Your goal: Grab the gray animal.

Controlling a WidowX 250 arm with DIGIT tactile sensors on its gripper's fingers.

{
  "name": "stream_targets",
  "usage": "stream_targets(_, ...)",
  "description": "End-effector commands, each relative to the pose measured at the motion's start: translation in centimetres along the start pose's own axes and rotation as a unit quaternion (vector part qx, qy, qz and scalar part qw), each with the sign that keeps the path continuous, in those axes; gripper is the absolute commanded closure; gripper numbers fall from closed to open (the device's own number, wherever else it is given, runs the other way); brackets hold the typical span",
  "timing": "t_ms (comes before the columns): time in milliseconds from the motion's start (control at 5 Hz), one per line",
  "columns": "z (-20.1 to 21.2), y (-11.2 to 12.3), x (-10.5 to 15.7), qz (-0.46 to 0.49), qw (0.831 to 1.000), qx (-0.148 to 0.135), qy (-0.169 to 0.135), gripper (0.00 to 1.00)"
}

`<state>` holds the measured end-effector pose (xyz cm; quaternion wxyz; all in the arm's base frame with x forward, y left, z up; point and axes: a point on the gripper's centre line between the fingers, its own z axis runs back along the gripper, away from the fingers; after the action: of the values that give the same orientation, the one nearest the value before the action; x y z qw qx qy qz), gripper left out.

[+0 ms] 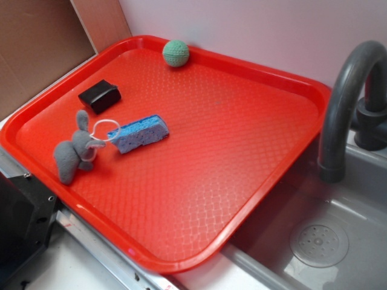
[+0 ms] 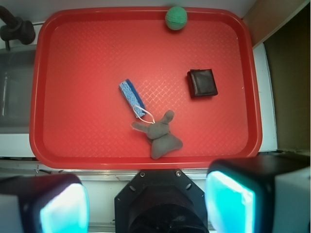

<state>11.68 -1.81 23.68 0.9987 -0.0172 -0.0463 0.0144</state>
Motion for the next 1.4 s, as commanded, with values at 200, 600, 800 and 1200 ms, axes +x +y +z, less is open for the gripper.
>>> stream_targets(200, -1.7, 0.4, 0.4, -0.018, 0.999, 0.018, -0.02, 0.0)
stream_targets(600, -6.4, 2.3, 1.1, -0.067, 0.997, -0.001, -0.028, 0.0)
stream_targets(800, -9.4, 2.8, 1.2, -0.107, 0.994, -0.019, -0.013, 0.0)
stream_targets(1200, -14.7, 4.0, 0.4, -0.13, 0.991, 0.021, 0.028, 0.0)
